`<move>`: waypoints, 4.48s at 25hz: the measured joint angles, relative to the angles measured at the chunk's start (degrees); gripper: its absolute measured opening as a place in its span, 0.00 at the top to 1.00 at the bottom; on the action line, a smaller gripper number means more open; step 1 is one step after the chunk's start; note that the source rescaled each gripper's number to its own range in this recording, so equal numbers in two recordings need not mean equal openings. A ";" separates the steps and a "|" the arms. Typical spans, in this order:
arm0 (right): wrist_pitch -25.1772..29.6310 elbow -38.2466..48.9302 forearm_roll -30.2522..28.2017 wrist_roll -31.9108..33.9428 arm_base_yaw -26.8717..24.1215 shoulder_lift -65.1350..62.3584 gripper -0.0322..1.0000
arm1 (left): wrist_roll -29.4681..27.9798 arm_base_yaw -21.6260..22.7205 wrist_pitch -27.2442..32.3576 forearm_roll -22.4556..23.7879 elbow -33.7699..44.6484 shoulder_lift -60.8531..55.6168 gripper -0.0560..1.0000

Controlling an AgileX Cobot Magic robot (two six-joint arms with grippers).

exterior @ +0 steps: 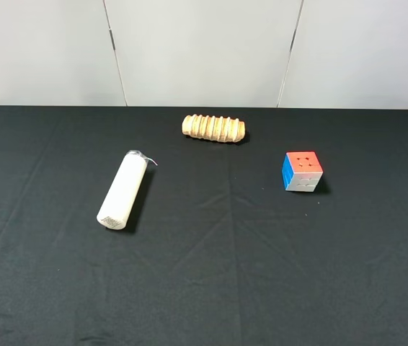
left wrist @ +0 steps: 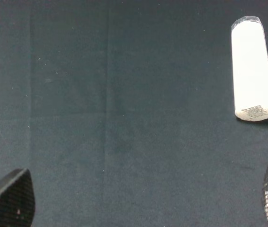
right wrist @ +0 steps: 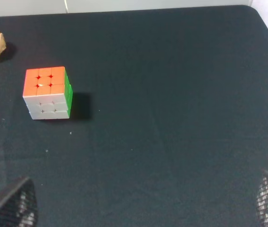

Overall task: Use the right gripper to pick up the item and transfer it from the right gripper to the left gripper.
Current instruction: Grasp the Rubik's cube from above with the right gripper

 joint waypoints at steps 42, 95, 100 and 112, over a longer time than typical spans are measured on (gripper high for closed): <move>-0.08 -14.61 0.00 0.00 0.00 30.97 0.00 | 0.00 0.00 0.00 0.00 0.00 0.00 0.11; -5.29 -47.81 -5.14 6.61 23.53 107.05 0.00 | 0.00 0.00 0.00 0.00 0.00 0.00 0.11; -6.82 -47.81 -3.86 6.61 20.14 108.88 0.00 | 0.00 0.00 0.00 0.00 0.00 0.00 0.11; -10.11 -47.81 0.13 4.90 18.82 112.85 0.00 | 0.00 0.00 0.00 -0.05 0.00 0.00 0.11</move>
